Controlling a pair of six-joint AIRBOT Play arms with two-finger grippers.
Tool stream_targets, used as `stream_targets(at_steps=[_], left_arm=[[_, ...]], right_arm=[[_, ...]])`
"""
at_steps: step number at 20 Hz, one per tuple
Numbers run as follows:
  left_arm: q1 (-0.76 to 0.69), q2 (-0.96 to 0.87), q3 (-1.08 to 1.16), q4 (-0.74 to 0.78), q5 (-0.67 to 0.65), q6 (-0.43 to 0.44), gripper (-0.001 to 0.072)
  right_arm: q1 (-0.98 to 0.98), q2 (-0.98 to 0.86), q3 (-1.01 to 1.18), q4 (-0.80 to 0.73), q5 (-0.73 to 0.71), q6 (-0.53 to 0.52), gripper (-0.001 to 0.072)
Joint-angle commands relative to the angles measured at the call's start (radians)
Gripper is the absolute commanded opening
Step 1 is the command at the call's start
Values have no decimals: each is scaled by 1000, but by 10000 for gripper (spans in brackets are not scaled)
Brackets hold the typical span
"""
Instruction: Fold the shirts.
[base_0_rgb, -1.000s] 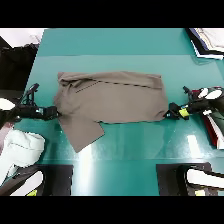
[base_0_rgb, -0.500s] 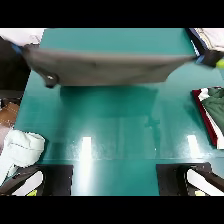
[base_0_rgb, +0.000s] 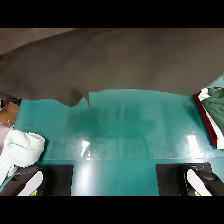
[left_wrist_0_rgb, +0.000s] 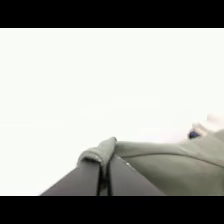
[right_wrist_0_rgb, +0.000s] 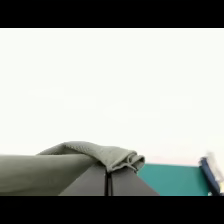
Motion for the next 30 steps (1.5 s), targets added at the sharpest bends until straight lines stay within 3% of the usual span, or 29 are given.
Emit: stream_targets(at_steps=[1,5,10,12,16,18,20,25,27,30], left_arm=[[0,78,25,-13,82,-6,29],[0,67,-121,-13,49,-35,29],[0,-109,-403,-11,-222,-54,29],[0,-226,-492,-11,-274,-54,30],[-14,-484,-597,-11,-266,-49,30],[-50,-612,-597,-11,-240,21,30],[-87,-709,-597,-11,-127,102,31],[-102,-770,-595,-13,290,108,30],[-101,-770,-594,-13,373,133,30],[-101,-770,-594,-13,389,227,30]], right_arm=[[0,-13,159,-248,184,114,11],[1,-174,243,-297,481,118,9],[1,-371,3,-253,649,118,10],[1,-462,-64,-208,647,118,10],[31,-627,-139,-209,548,119,10],[61,-710,-151,-211,452,130,10],[90,-784,-156,-211,335,145,10],[158,-893,-156,-213,34,232,10],[164,-907,-156,-212,-50,251,10],[176,-911,-156,-221,-83,257,10]])
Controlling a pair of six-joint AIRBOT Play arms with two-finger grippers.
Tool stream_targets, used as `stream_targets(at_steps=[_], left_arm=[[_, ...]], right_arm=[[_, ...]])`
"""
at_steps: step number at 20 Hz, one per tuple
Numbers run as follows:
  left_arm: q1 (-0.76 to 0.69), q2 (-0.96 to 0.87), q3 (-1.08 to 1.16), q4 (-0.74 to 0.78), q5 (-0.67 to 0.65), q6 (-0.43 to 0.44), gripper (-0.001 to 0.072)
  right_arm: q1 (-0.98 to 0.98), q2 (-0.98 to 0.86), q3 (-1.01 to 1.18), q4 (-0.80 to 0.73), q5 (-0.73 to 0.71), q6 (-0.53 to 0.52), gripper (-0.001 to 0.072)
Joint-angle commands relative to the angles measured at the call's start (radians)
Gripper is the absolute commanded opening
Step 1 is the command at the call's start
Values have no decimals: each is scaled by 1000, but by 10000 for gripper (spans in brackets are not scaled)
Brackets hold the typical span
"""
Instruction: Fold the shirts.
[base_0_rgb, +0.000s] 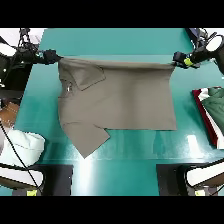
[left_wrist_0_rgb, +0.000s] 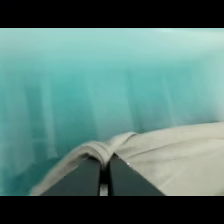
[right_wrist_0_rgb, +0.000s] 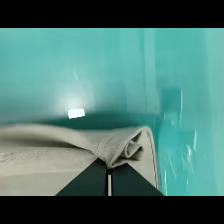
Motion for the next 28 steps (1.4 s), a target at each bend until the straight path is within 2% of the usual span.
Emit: stream_targets(at_steps=[1,4,7,10,12,15,19,20,21,22,23,26,28], left_arm=[[-2,-9,0,5,72,106,31],[-2,-9,0,76,-87,116,31],[-2,-9,0,211,-305,116,30],[-2,-9,-1,358,-461,93,30],[-2,-9,-19,394,-498,51,30],[-2,-9,-74,394,-497,52,31],[-2,-9,-103,395,-495,0,32],[-2,-9,-103,394,-500,-19,76],[-2,-9,-103,394,-509,-35,371],[-2,-9,-103,395,-517,-62,630],[-2,-8,-103,399,-527,-88,610],[13,26,-102,432,-578,-139,609],[40,83,-116,426,-612,-182,608]], right_arm=[[19,-19,-1,-7,-79,20,10],[34,-19,-1,-18,27,-6,10],[74,-19,-2,-135,191,-30,10],[115,-19,-2,-194,276,-37,10],[124,-19,-2,-187,304,-34,10],[133,-18,-51,-187,337,-30,10],[134,-19,-152,-109,291,-28,15],[134,-19,-165,-100,288,-27,16],[134,-19,-173,-101,294,-25,26],[134,-18,-174,-101,309,-26,168],[130,-14,-173,-101,330,-27,319],[105,37,-173,-99,379,-100,330],[76,97,-174,-31,401,-169,328]])
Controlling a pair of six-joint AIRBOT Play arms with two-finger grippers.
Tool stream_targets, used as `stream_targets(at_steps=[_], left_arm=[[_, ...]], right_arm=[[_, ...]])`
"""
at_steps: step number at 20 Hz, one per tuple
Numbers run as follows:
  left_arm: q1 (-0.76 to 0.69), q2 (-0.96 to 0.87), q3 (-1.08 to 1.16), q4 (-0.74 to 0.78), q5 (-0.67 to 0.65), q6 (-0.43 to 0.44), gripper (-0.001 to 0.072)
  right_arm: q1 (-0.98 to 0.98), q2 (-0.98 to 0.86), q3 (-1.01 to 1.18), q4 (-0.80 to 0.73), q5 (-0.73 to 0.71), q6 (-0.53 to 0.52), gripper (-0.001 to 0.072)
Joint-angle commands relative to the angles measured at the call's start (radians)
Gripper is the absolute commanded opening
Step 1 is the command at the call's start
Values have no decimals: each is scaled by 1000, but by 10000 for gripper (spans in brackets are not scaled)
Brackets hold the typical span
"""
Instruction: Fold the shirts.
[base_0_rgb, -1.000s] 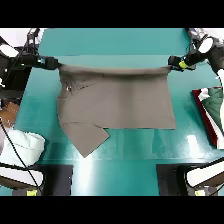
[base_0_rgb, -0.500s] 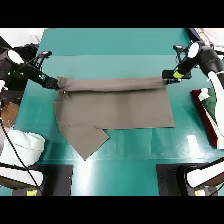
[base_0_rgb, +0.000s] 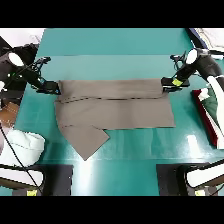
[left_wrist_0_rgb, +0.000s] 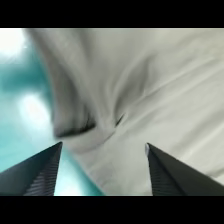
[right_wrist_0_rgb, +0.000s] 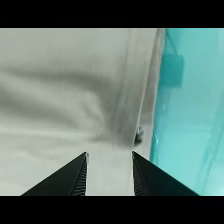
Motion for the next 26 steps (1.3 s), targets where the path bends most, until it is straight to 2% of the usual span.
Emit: stream_targets(at_steps=[1,5,8,12,16,17,18,24,26], left_arm=[[35,92,-49,-1,-58,-76,608],[44,308,-359,-49,7,-171,608],[43,504,-687,-183,130,-175,607],[43,653,-987,-338,144,-182,608],[43,710,-1075,-348,120,-206,605],[43,711,-1079,-348,121,-206,526],[43,711,-1080,-349,125,-204,479],[43,711,-1152,-357,175,-206,479],[43,711,-1164,-384,232,-207,479]], right_arm=[[-50,85,-5,129,53,-105,329],[-129,162,-6,297,57,-132,328],[-137,184,-7,306,57,-134,326],[-119,186,-6,307,56,-136,327],[-119,186,-6,308,57,-142,326],[-119,186,-6,308,58,-142,326],[-119,186,-6,308,57,-142,326],[-119,187,-6,308,61,-141,326],[-119,187,-6,308,60,-141,325]])
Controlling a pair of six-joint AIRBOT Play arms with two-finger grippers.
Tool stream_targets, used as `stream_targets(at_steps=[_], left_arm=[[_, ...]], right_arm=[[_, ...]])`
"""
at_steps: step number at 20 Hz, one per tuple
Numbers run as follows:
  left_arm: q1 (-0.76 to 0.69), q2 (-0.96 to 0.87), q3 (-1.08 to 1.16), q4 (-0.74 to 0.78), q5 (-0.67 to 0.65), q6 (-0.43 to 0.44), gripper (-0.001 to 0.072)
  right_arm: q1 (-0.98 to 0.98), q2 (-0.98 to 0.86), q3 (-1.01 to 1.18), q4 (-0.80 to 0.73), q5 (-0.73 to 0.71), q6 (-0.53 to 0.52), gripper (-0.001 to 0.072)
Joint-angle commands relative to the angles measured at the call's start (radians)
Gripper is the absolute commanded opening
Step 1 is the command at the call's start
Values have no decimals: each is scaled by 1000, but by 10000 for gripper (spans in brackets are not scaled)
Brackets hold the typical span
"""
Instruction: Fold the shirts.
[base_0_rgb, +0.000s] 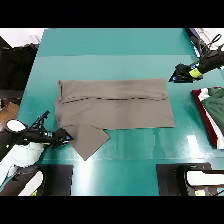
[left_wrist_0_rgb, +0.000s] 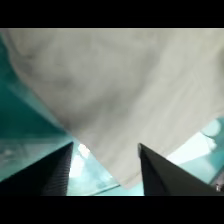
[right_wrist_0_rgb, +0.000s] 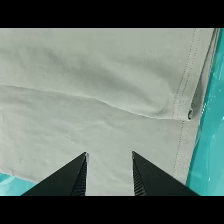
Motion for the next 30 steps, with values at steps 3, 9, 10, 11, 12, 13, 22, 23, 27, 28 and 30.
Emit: stream_targets(at_steps=[3,9,10,11,12,13,22,23,27,28,30], left_arm=[[0,2,-29,-24,158,-36,428],[0,2,-11,-111,176,39,29],[0,2,3,-111,158,48,29],[0,2,21,-112,142,64,29],[0,2,39,-111,125,81,29],[0,2,60,-111,109,95,29],[0,2,96,-115,49,96,30],[0,2,96,-115,46,96,30],[0,2,96,-115,36,96,30],[0,2,96,-115,35,96,30],[0,2,96,-114,36,96,30]], right_arm=[[1,1,0,0,30,0,324],[-33,71,-153,-2,75,-52,283],[-56,108,-237,-2,47,-55,283],[-89,152,-337,-2,18,-63,283],[-125,188,-428,-2,-5,-64,283],[-168,222,-521,-2,-26,-78,284],[-415,271,-901,82,-180,-198,367],[-409,259,-909,108,-202,-209,367],[-340,220,-906,130,-264,-209,367],[-322,220,-906,130,-281,-209,365],[-300,238,-906,127,-311,-209,228]])
